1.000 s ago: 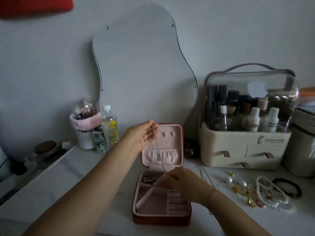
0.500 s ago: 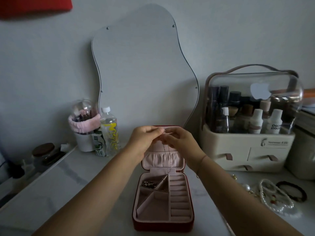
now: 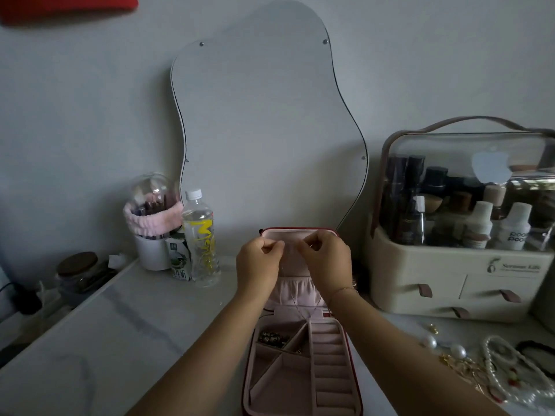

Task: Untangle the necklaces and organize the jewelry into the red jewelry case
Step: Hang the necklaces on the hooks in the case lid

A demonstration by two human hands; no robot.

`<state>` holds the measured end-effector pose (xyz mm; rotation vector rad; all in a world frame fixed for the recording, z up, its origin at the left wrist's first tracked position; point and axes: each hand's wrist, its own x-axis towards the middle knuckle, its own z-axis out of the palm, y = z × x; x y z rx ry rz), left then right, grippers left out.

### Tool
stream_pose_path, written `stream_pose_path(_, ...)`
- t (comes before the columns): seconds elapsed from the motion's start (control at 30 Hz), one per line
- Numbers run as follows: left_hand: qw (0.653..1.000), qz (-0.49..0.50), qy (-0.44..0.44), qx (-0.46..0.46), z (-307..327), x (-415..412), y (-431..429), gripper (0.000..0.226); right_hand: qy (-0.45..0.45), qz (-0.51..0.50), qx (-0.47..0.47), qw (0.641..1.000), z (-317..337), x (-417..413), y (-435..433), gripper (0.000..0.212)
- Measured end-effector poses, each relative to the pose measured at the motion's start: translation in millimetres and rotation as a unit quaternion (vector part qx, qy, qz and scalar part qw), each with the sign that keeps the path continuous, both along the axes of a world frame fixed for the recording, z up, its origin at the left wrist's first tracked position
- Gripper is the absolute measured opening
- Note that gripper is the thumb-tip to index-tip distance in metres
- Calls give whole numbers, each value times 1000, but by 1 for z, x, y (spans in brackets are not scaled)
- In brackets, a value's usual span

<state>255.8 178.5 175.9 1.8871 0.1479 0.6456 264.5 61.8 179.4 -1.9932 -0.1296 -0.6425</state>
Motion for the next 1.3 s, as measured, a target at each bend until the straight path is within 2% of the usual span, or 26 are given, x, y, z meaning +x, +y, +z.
stream_pose_path(0.23, 997, 71, 3, -10, -7, 3, -11, 23, -22, -124, -147, 981, -8, 13, 3, 21)
stream_pose_path(0.4, 993, 108, 34, -21, -11, 5, -18, 32, -49, -136, -205, 968, -15, 17, 9, 29)
stream_pose_path(0.47, 991, 120, 48, -22, -10, 6, -19, 28, -67, -141, -227, 961, -17, 20, 10, 28)
stream_pose_path(0.67, 990, 130, 52, -15, -7, 7, -23, 25, -125, -156, -239, 950, -22, 29, 10, 27)
stream_pose_path(0.93, 988, 147, 14, -44, -16, 7, -31, 20, -101, -185, -143, 967, -22, 22, 18, 27)
stream_pose_path(1.3, 984, 161, -32, -74, -17, 8, -33, 14, -205, -193, -224, 933, -25, 37, 11, 29)
